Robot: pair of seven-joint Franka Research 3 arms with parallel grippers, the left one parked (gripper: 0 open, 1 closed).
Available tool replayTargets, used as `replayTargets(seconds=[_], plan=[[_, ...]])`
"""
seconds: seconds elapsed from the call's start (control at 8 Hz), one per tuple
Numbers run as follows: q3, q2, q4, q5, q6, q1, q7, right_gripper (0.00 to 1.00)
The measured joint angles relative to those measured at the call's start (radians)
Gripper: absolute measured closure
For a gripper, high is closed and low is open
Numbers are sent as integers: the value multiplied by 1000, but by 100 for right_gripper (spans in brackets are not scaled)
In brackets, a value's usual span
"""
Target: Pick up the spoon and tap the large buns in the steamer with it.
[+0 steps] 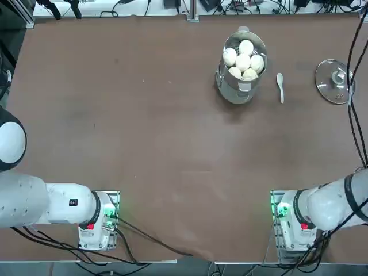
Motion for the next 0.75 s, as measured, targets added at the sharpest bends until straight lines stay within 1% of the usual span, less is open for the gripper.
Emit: replayTargets(seconds=[0.12, 0.25, 0.5, 0.62, 0.75], plan=[[45, -49, -55, -6, -4, -39, 17, 0], [75, -92, -110, -9, -5, -65, 29, 0], [114, -148, -185, -15, -7, -89, 71, 0], [125, -158, -195, -17, -9, -92, 82, 0], [129, -159, -195, -17, -10, -93, 85, 0]])
